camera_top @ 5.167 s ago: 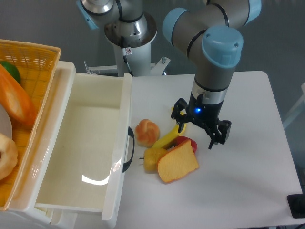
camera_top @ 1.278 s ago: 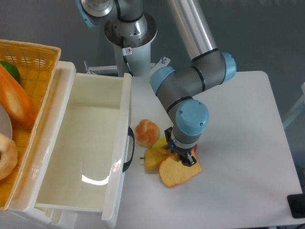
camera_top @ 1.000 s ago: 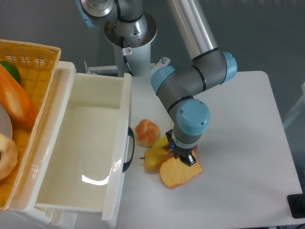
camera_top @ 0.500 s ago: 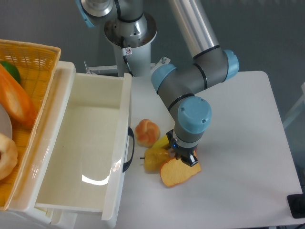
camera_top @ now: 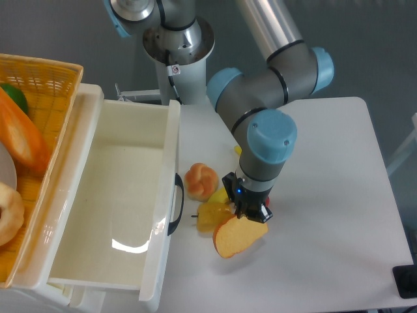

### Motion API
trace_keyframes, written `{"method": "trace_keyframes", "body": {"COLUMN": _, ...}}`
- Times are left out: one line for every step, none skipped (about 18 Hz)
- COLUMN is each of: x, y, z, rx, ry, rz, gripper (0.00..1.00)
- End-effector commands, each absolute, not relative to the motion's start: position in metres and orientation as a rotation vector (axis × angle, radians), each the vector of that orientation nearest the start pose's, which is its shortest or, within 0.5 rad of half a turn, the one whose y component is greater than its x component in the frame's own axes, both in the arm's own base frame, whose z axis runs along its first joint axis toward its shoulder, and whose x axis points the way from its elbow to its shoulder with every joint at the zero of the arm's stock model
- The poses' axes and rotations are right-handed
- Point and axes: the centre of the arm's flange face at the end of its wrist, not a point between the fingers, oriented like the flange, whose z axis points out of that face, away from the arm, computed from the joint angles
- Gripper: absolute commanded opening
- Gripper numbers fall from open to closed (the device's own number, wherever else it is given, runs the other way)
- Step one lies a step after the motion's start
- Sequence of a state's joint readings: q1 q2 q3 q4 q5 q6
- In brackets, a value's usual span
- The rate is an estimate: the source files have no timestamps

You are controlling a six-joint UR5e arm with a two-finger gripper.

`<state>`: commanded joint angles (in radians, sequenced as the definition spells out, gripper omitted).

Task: Pick up the bread slice
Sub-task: 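Lift the held bread slice up off the table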

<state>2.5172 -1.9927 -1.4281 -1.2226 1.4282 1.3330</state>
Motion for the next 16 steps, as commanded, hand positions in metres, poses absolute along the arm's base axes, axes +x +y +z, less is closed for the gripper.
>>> {"method": "trace_keyframes", "body": {"x": -0.446, "y": 0.503, "z": 0.357, "rx": -2.914, "ry": 0.577, "rz": 0.008, "gripper": 0.00}}
{"method": "trace_keyframes", "body": {"x": -0.443, "y": 0.502, "z": 0.362, "rx": -2.906, "ry": 0.576, "rz": 0.008, "gripper": 0.00}}
{"method": "trace_keyframes", "body": {"x": -0.442, "y": 0.500, "z": 0.368, "rx": -2.902, "ry": 0.574, "rz": 0.010, "gripper": 0.00}}
{"method": "trace_keyframes", "body": {"x": -0.438, "y": 0.498, "z": 0.375, "rx": -2.897, "ry": 0.573, "rz": 0.009, "gripper": 0.00}}
{"method": "trace_keyframes", "body": {"x": -0.434, "y": 0.495, "z": 0.385, "rx": -2.890, "ry": 0.570, "rz": 0.002, "gripper": 0.00}}
{"method": "trace_keyframes", "body": {"x": -0.430, "y": 0.492, "z": 0.393, "rx": -2.885, "ry": 0.566, "rz": -0.014, "gripper": 0.00}}
{"method": "trace_keyframes", "body": {"x": -0.428, "y": 0.488, "z": 0.399, "rx": -2.883, "ry": 0.559, "rz": -0.018, "gripper": 0.00}}
{"method": "trace_keyframes", "body": {"x": -0.425, "y": 0.486, "z": 0.403, "rx": -2.879, "ry": 0.558, "rz": -0.026, "gripper": 0.00}}
{"method": "trace_keyframes", "body": {"x": -0.423, "y": 0.483, "z": 0.407, "rx": -2.879, "ry": 0.553, "rz": -0.033, "gripper": 0.00}}
{"method": "trace_keyframes", "body": {"x": -0.423, "y": 0.481, "z": 0.408, "rx": -2.874, "ry": 0.544, "rz": -0.056, "gripper": 0.00}}
{"method": "trace_keyframes", "body": {"x": -0.421, "y": 0.479, "z": 0.410, "rx": -2.869, "ry": 0.537, "rz": -0.072, "gripper": 0.00}}
{"method": "trace_keyframes", "body": {"x": -0.418, "y": 0.477, "z": 0.415, "rx": -2.869, "ry": 0.537, "rz": -0.070, "gripper": 0.00}}
{"method": "trace_keyframes", "body": {"x": -0.418, "y": 0.475, "z": 0.415, "rx": -2.868, "ry": 0.542, "rz": -0.069, "gripper": 0.00}}
{"method": "trace_keyframes", "body": {"x": -0.418, "y": 0.475, "z": 0.414, "rx": -2.867, "ry": 0.548, "rz": -0.072, "gripper": 0.00}}
{"method": "trace_keyframes", "body": {"x": -0.418, "y": 0.474, "z": 0.414, "rx": -2.867, "ry": 0.548, "rz": -0.072, "gripper": 0.00}}
{"method": "trace_keyframes", "body": {"x": -0.418, "y": 0.474, "z": 0.413, "rx": -2.868, "ry": 0.548, "rz": -0.074, "gripper": 0.00}}
